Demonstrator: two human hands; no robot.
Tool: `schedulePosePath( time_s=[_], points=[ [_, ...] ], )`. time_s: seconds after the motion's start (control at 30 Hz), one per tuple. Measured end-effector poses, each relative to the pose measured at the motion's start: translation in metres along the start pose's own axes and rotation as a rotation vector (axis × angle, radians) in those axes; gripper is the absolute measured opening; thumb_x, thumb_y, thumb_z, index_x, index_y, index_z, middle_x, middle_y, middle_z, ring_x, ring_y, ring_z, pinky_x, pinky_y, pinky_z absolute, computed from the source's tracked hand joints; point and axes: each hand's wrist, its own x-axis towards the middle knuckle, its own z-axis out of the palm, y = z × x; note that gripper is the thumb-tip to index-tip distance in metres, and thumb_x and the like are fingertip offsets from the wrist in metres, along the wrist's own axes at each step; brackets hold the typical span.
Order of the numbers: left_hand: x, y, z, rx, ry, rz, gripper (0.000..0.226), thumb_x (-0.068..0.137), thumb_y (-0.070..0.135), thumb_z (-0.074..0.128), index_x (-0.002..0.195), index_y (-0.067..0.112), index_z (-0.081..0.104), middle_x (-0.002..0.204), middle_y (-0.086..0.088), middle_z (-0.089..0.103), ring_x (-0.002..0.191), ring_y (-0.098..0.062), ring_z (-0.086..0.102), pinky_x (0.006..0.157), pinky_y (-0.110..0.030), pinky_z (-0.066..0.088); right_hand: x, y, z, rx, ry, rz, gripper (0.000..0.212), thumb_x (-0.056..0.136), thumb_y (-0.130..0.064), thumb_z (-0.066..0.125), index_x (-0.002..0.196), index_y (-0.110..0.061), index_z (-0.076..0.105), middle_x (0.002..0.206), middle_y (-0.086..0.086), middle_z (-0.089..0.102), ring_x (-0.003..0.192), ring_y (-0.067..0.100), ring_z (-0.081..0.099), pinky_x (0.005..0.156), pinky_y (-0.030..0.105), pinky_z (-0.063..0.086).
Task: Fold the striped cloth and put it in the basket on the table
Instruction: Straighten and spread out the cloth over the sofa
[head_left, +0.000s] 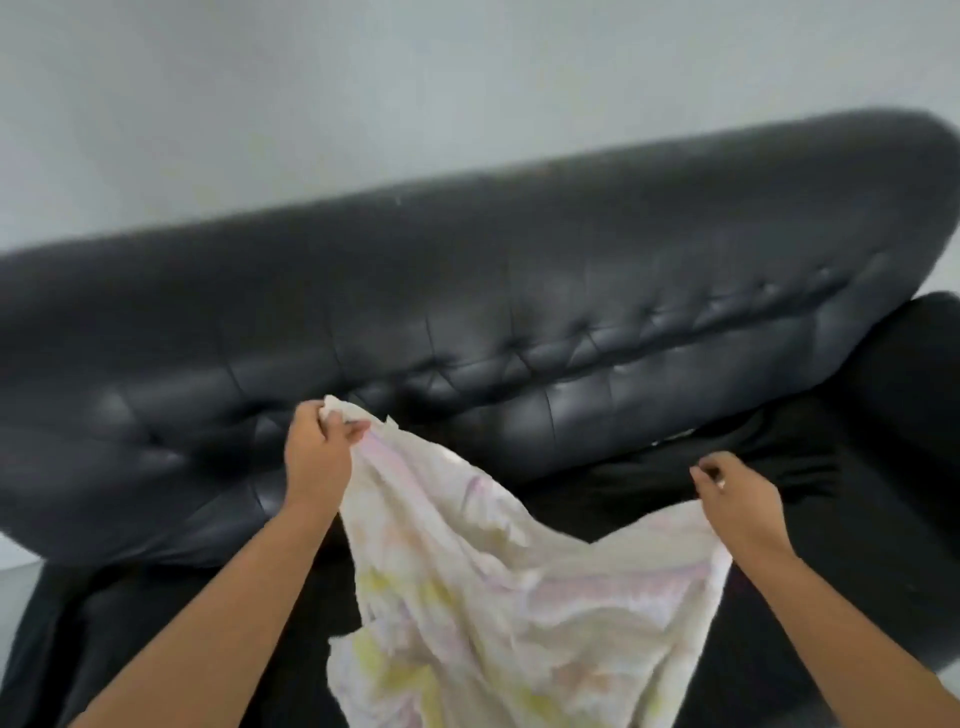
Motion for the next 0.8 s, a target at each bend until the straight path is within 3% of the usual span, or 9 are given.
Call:
schedulePosePath(
  time_s=[0.1,0.17,0.23,0.3,0.4,0.5,0.6,0.7,0.8],
  points=[
    [0.000,0.078,-0.052,-0.128,0.303,0.169,0.010,0.095,0.008,0.034,0.101,0.006,0.041,0.091,-0.015,0.058,0.085,-0.010,0.063,0.077,-0.034,0.047,0.007,-0.030,-0.087,0.236,0.309,0.107,0.027,0.095,-0.012,0.042,0.111,0.006,0.054,0.106,0.030,0.062,0.099,0.043,0.056,0.084,0.045,0.044],
    [-0.014,0.085,-0.074,-0.018,0.343,0.110,0.019,0.095,0.009,0.033,0.105,-0.002,0.044,0.101,-0.026,0.056,0.098,-0.030,0.059,0.083,-0.045,0.045,-0.005,-0.036,-0.116,0.374,0.442,0.255,0.029,0.096,-0.011,0.038,0.113,0.007,0.051,0.113,0.033,0.058,0.105,0.045,0.053,0.087,0.047,0.043],
    [-0.050,0.064,-0.068,0.254,0.107,-0.063,0.015,0.094,0.007,0.032,0.092,-0.002,0.044,0.091,-0.027,0.051,0.099,-0.043,0.055,0.079,-0.048,0.041,-0.032,-0.038,-0.106,0.322,0.331,0.270,0.027,0.096,-0.011,0.037,0.106,0.009,0.052,0.106,0.032,0.059,0.099,0.045,0.054,0.076,0.044,0.042],
    [-0.085,0.048,-0.055,0.369,-0.067,-0.168,0.018,0.094,0.004,0.032,0.093,-0.004,0.048,0.094,-0.028,0.051,0.103,-0.045,0.052,0.082,-0.049,0.038,-0.055,-0.041,-0.087,0.263,0.194,0.185,0.026,0.097,-0.012,0.036,0.096,0.007,0.052,0.094,0.028,0.059,0.089,0.040,0.056,0.067,0.034,0.034],
    [-0.100,0.056,-0.053,0.296,-0.011,-0.209,0.028,0.093,0.007,0.034,0.109,-0.010,0.050,0.115,-0.031,0.053,0.101,-0.038,0.050,0.085,-0.045,0.039,-0.074,-0.049,-0.089,0.356,0.168,0.138,0.028,0.097,-0.013,0.037,0.100,0.009,0.055,0.088,0.019,0.054,0.086,0.034,0.051,0.071,0.034,0.035],
    [-0.112,0.060,-0.057,0.217,-0.094,-0.133,0.018,0.091,0.012,0.041,0.079,0.009,0.054,0.090,-0.015,0.056,0.083,-0.024,0.045,0.071,-0.033,0.035,-0.089,-0.048,-0.095,0.382,-0.007,0.021,0.025,0.095,-0.014,0.043,0.088,0.005,0.057,0.075,0.009,0.053,0.079,0.024,0.047,0.065,0.030,0.035],
    [-0.139,0.043,-0.052,0.273,-0.197,-0.104,0.034,0.090,0.012,0.044,0.057,0.022,0.041,0.066,0.000,0.047,0.070,-0.018,0.044,0.056,-0.027,0.033,-0.112,-0.037,-0.074,0.280,-0.192,-0.059,0.027,0.091,-0.014,0.052,0.063,-0.010,0.051,0.061,-0.001,0.048,0.064,0.015,0.046,0.055,0.024,0.034],
    [-0.156,0.018,-0.048,0.233,-0.246,-0.176,0.029,0.089,0.007,0.045,0.062,0.019,0.048,0.069,-0.001,0.052,0.071,-0.018,0.047,0.058,-0.028,0.036,-0.126,-0.014,-0.046,0.172,-0.329,-0.061,0.027,0.082,-0.021,0.065,0.060,-0.021,0.050,0.062,-0.006,0.050,0.061,0.005,0.045,0.055,0.015,0.034],
    [-0.165,-0.006,-0.047,0.225,-0.266,-0.253,0.020,0.088,0.002,0.042,0.099,0.007,0.059,0.095,-0.010,0.057,0.088,-0.021,0.048,0.074,-0.030,0.037,-0.131,0.014,-0.026,-0.001,-0.435,-0.128,0.026,0.079,-0.022,0.069,0.060,-0.020,0.051,0.066,-0.009,0.047,0.063,0.002,0.043,0.057,0.012,0.033]
  ],
)
